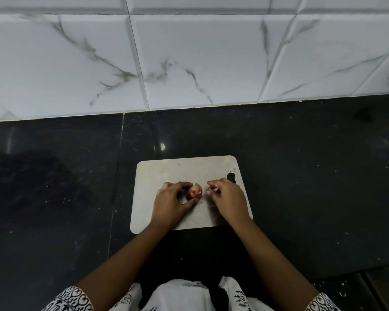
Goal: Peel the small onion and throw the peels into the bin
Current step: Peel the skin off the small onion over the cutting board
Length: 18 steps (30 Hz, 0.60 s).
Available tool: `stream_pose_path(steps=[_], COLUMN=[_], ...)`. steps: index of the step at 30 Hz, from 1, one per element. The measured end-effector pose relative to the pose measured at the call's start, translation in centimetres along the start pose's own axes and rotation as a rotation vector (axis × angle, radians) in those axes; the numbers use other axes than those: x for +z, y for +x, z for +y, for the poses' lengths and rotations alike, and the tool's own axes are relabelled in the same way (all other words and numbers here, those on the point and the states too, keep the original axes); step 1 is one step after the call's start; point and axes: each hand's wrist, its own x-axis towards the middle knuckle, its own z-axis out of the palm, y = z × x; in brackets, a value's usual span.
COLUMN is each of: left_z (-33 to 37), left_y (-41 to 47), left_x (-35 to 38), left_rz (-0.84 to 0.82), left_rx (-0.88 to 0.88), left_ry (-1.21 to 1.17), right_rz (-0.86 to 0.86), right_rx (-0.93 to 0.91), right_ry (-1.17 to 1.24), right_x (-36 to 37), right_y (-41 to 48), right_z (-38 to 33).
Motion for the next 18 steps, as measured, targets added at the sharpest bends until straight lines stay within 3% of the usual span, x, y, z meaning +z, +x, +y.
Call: stream_pose_path(steps=[2,5,8,11,14,18], left_z=[0.2,0.3,0.4,0.7,1.1,1.1], left_y=[-0.1,-0.1,-0.3,-0.3,-0.3,-0.3], left_x=[-0.2,-0.6,-1.1,-1.4,-1.6,-1.8], left_rz=[0.002,0.05,0.06,0.067,0.081,0.115], left_rx=[-0.019,-0.075,-0.109,-0.128,-0.102,-0.135], left_ry=[-0.041,-0.18,-0.296,-0.37,-0.428,-0.522], right_rz=[-0.068,-0.006,0.019,-0.231,-0.473,-0.505], right_rx=[0.013,0.001,0.061,0.238,0.229,0.233], right_ry=[-0.08,-0.072,0.157,0.551,0.619,0.744], right_x=[-0.6,-1.2,-1.6,-2.5,-2.9,-3.2], right_y=[0.3,0.4,1.1,2.2,3.1,3.4], right_z=[-0.4,-0.9,-1.5,-3.1,-4.2,-5.0])
